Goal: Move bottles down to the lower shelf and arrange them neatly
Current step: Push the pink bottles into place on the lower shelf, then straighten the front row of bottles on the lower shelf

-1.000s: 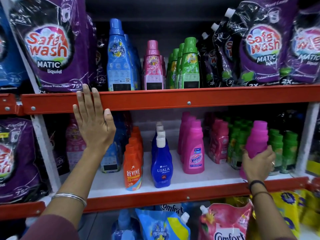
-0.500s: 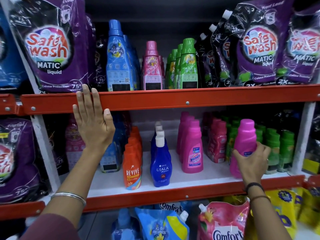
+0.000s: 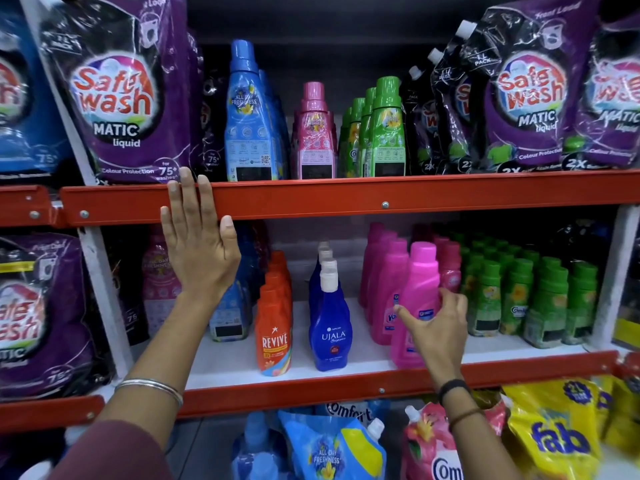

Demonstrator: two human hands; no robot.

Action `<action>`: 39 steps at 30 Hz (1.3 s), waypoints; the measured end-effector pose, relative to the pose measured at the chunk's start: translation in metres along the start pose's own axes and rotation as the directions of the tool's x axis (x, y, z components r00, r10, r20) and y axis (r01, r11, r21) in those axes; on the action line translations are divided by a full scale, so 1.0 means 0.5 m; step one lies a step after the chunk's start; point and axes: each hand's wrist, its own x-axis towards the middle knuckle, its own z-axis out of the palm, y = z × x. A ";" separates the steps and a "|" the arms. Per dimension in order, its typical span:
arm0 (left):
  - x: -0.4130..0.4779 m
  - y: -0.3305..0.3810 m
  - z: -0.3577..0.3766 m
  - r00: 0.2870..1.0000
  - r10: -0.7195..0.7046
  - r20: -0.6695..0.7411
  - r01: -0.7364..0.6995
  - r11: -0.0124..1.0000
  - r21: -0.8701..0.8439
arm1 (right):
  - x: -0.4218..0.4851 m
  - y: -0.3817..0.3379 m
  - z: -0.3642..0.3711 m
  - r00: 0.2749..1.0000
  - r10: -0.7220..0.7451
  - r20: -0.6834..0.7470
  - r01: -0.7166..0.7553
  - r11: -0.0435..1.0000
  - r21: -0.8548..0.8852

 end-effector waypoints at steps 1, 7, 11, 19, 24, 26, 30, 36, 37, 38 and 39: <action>0.000 -0.001 -0.001 1.000 0.001 0.003 -0.001 1.000 -0.002 | -0.005 0.000 0.008 1.000 0.008 0.010 -0.007 1.000 -0.012; 0.000 -0.002 -0.002 1.000 0.003 -0.008 -0.003 1.000 -0.013 | -0.018 0.000 0.031 0.999 0.032 0.021 -0.031 0.999 -0.040; 0.000 -0.003 0.001 1.000 0.006 -0.011 -0.006 1.000 -0.019 | -0.017 -0.003 0.035 0.999 0.033 0.010 -0.032 0.998 -0.059; -0.001 0.001 -0.008 1.000 0.007 0.006 -0.007 0.999 -0.041 | -0.025 -0.020 0.050 0.998 0.024 0.061 -0.016 0.992 -0.126; -0.013 0.014 -0.027 0.999 -0.028 0.042 0.034 0.989 -0.141 | -0.031 -0.022 0.048 0.997 0.012 0.079 -0.001 0.991 -0.135; -0.041 0.038 -0.035 0.998 -0.003 0.058 0.018 0.964 -0.266 | -0.036 -0.015 0.043 0.996 0.017 0.085 -0.007 0.993 -0.115; -0.146 0.121 -0.042 0.983 0.156 0.094 -0.079 0.829 -0.554 | -0.043 0.029 0.020 0.976 0.200 0.089 -0.218 0.933 0.287; -0.299 0.281 -0.040 0.803 0.190 0.565 0.400 0.533 -0.746 | -0.020 0.084 -0.037 0.876 0.348 0.335 -0.482 0.661 0.575; -0.315 0.306 -0.038 0.727 0.171 0.665 0.520 0.496 -0.695 | -0.019 0.089 -0.042 0.860 0.333 0.388 -0.508 0.637 0.580; -0.327 0.328 -0.035 0.640 0.148 0.754 0.623 0.474 -0.622 | -0.018 0.094 -0.042 0.842 0.321 0.433 -0.532 0.624 0.572; -0.335 0.346 -0.033 0.559 0.123 0.820 0.699 0.462 -0.546 | -0.018 0.097 -0.042 0.825 0.310 0.472 -0.552 0.621 0.557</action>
